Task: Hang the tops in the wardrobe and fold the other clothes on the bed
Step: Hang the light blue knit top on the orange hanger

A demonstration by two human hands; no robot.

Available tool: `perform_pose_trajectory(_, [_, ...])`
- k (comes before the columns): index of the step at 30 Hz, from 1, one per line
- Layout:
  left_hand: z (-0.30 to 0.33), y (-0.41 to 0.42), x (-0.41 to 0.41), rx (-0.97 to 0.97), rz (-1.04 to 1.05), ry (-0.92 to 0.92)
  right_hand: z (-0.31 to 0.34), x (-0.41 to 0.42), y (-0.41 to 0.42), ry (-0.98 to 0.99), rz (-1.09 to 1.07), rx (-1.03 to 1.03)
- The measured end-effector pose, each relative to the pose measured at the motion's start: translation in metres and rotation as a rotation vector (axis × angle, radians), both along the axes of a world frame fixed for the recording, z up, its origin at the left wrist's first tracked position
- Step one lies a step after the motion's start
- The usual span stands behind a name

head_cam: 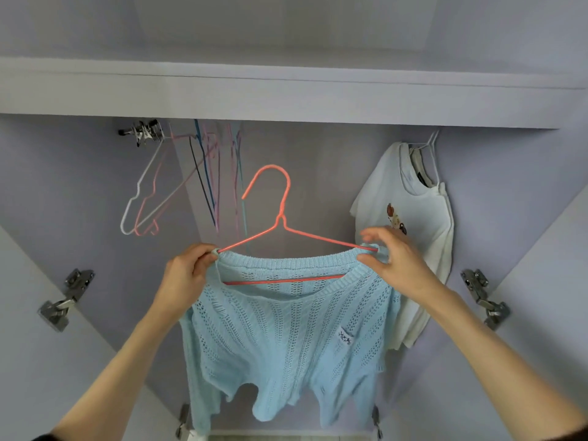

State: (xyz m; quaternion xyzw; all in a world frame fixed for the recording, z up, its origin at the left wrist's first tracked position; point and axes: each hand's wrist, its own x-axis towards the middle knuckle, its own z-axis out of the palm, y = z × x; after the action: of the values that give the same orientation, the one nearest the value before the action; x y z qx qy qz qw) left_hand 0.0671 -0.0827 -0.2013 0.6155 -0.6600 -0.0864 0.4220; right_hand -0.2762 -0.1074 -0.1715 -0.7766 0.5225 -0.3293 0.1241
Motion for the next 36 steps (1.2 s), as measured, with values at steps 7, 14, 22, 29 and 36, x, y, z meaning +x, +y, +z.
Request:
perform_pose_trajectory(7, [-0.001,-0.004,-0.032,0.028,-0.140,-0.016,0.020,0.053,0.002,-0.200,0.207,0.385])
perform_pose_trajectory(14, [-0.023,-0.006,-0.049,0.229,-0.238,-0.196,0.005,0.011,0.002,-0.478,0.116,0.792])
perform_pose_trajectory(22, [0.030,-0.012,-0.096,-0.154,-0.368,-0.371,-0.010,-0.026,-0.017,-0.880,-0.037,1.043])
perform_pose_trajectory(29, [0.118,-0.042,-0.134,-0.686,-0.113,-0.605,0.017,-0.038,-0.055,-1.291,0.117,1.032])
perform_pose_trajectory(36, [0.133,-0.076,-0.131,-0.573,0.145,-0.769,0.040,-0.044,-0.095,-1.573,0.040,0.854])
